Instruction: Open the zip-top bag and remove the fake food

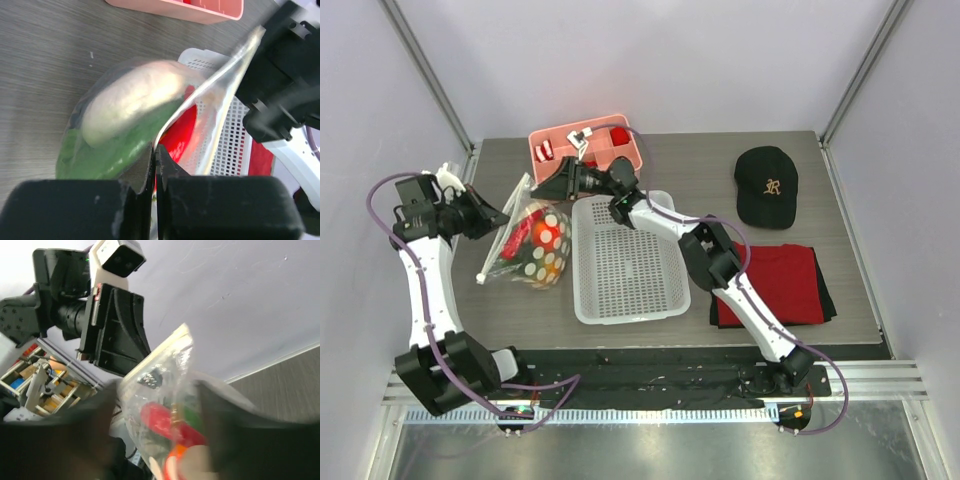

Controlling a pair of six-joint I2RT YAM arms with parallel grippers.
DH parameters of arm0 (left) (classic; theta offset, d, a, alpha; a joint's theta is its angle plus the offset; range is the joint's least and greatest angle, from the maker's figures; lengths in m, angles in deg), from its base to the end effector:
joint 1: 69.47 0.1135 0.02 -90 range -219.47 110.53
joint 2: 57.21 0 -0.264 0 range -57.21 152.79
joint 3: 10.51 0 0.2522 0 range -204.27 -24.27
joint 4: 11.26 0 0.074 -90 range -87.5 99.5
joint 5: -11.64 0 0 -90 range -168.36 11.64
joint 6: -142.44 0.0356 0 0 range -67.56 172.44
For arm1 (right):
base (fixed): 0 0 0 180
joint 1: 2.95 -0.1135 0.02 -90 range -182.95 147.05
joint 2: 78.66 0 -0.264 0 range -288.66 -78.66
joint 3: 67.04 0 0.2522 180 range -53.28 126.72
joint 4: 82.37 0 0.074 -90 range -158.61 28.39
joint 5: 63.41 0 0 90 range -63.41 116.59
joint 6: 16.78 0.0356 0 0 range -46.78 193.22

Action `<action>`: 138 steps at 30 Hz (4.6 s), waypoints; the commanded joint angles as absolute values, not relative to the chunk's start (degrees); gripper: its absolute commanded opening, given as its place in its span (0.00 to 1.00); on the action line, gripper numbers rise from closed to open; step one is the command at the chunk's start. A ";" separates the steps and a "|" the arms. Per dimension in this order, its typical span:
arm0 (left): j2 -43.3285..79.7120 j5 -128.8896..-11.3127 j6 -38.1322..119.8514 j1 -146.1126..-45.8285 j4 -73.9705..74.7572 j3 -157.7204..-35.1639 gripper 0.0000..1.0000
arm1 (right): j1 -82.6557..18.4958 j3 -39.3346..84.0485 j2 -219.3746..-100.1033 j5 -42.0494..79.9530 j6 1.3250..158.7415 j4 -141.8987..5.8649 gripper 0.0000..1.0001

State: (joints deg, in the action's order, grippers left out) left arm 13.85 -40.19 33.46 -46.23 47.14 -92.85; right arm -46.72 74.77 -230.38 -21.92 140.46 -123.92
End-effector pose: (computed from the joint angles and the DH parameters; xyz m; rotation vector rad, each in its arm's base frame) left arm 0.2394 0.0788 0.3378 -0.5302 2.2301 -0.7522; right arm 0.4033 0.4233 0.2464 -0.6971 1.3586 2.0572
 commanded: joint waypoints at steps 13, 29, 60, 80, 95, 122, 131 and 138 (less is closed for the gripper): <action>-7.12 -41.01 18.70 -46.71 33.36 -81.24 0.00 | -47.69 61.52 -200.14 9.95 106.71 -53.86 1.00; -8.52 -37.59 18.25 -46.79 30.27 -75.69 0.00 | -56.65 68.97 -201.78 14.19 91.15 -35.15 0.43; -11.07 -33.80 15.52 -46.97 26.58 -71.03 0.00 | -60.08 78.27 -208.47 20.79 90.89 -25.91 0.25; -11.69 -35.38 13.24 -47.06 23.33 -68.83 0.00 | -59.91 70.26 -191.88 39.59 81.75 -18.15 0.01; -11.69 -34.15 14.12 -47.15 24.56 -69.45 0.00 | -54.64 29.09 -175.95 39.43 86.84 -40.64 0.11; -13.53 -32.84 14.91 -47.15 27.81 -70.86 0.00 | -59.29 57.89 -190.27 27.66 96.15 -37.41 0.60; -13.80 -32.75 14.65 -47.23 27.98 -70.94 0.00 | -62.63 60.90 -195.99 20.44 105.38 -42.94 0.63; -14.32 -32.48 14.47 -47.23 27.90 -71.03 0.00 | -62.90 57.47 -198.19 14.64 114.33 -51.37 0.71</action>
